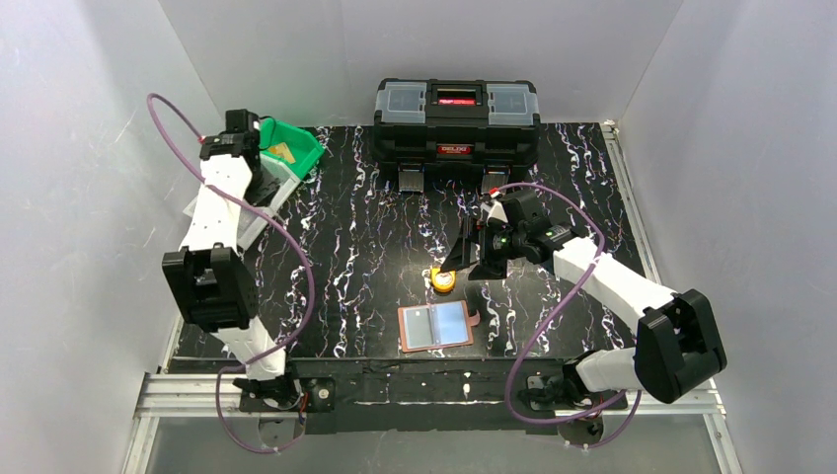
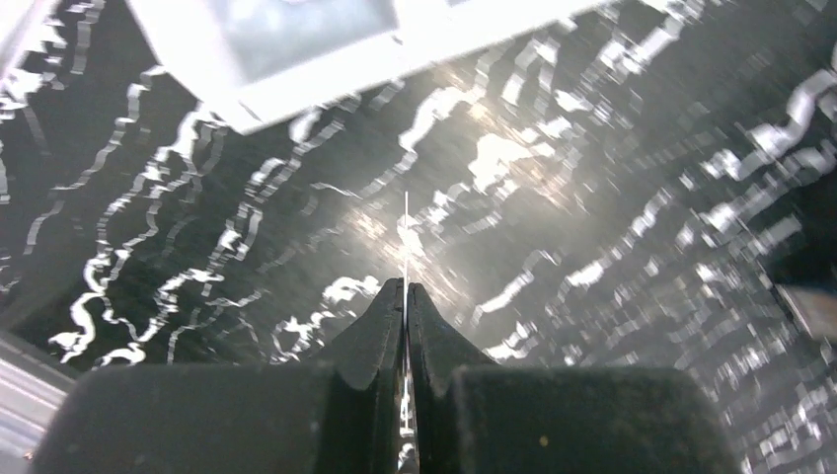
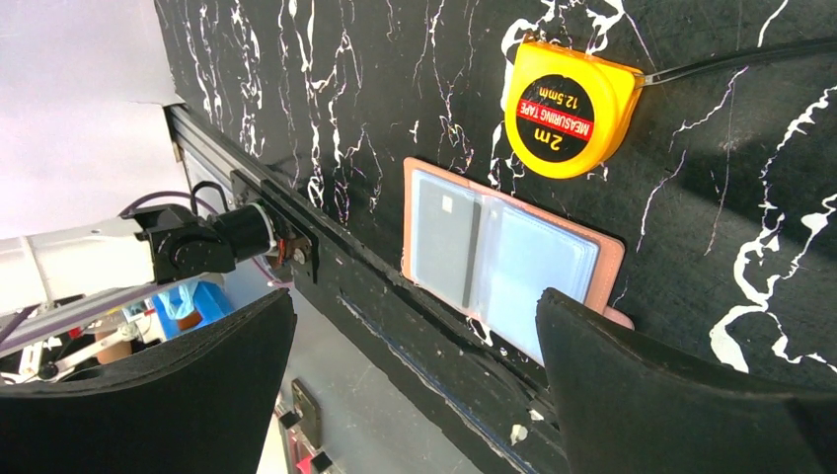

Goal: Take the credit cards out of the card holder
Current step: Place the credit card in the storage box.

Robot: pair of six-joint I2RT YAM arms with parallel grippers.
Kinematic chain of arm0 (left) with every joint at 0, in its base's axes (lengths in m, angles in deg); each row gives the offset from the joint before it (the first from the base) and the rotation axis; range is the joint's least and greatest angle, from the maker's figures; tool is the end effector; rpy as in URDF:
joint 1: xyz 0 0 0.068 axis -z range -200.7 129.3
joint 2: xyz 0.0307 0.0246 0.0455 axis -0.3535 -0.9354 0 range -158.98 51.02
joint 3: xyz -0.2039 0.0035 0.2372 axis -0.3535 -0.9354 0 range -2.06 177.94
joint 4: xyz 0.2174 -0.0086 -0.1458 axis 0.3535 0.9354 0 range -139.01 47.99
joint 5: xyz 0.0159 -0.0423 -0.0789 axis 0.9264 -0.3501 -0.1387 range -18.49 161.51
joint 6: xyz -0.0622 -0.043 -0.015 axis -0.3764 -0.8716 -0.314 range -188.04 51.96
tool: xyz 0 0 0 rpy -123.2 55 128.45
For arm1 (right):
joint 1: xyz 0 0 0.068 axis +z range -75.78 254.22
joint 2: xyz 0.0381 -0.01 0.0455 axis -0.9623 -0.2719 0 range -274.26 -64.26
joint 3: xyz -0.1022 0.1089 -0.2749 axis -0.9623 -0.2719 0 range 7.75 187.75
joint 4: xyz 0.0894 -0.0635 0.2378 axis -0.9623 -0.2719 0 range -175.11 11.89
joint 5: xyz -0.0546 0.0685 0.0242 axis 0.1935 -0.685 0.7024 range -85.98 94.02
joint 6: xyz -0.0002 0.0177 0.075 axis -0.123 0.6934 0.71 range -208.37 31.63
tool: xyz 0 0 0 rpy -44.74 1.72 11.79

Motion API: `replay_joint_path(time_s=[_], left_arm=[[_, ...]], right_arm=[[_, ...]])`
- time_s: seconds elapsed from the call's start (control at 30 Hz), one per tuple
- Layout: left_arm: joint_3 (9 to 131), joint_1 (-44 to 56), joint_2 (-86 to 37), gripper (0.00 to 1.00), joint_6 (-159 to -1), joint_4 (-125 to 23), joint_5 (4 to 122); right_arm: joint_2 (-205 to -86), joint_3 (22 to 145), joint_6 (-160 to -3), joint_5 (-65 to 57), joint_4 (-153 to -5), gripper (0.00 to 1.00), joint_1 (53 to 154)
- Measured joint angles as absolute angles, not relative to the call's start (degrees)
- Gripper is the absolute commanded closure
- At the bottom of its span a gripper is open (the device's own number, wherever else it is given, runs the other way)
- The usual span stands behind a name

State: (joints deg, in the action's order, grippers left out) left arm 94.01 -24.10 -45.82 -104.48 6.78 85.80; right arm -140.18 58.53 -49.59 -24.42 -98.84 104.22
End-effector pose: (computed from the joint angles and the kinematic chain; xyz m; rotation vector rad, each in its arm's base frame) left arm 0.3768 0.0385 0.3583 -0.9453 2.3306 0.0872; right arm 0.2312 0.1696 0.2651 -0.0659 2.5624 1.1171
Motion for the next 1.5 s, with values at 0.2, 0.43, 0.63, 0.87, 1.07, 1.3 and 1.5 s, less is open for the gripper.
replay_joint_path(time_s=[0.2, 0.43, 0.63, 0.87, 1.07, 1.3, 1.5], left_arm=[[95.2, -31.0, -51.6, 1.0, -103.8, 6.6, 89.8], [99.9, -35.1, -58.3, 1.0, -103.5, 5.6, 92.5], [101.6, -37.1, -61.3, 1.0, -103.8, 4.0, 95.0], [102.6, -38.4, -63.4, 0.97, -104.7, 2.3, 98.0], [103.3, -38.9, -66.5, 0.85, -105.4, 1.1, 98.8], [103.9, -39.0, -68.4, 0.51, -105.8, 0.6, 98.5], [104.7, -39.0, -68.2, 0.38, -105.3, -0.4, 96.4]], right_arm=[[-140.8, 58.5, -49.6, -24.6, -98.9, 0.02, 104.2], [-140.8, 58.5, -49.6, -24.7, -98.8, 0.02, 104.1], [-140.8, 58.5, -49.6, -25.1, -98.6, 0.02, 103.8], [-140.9, 58.5, -49.6, -25.8, -98.5, 0.02, 103.8], [-141.1, 58.5, -49.6, -26.2, -97.6, 0.02, 103.8], [-141.2, 58.5, -49.6, -26.2, -97.5, 0.01, 103.8], [-141.2, 58.5, -49.6, -26.2, -97.5, 0.02, 103.8]])
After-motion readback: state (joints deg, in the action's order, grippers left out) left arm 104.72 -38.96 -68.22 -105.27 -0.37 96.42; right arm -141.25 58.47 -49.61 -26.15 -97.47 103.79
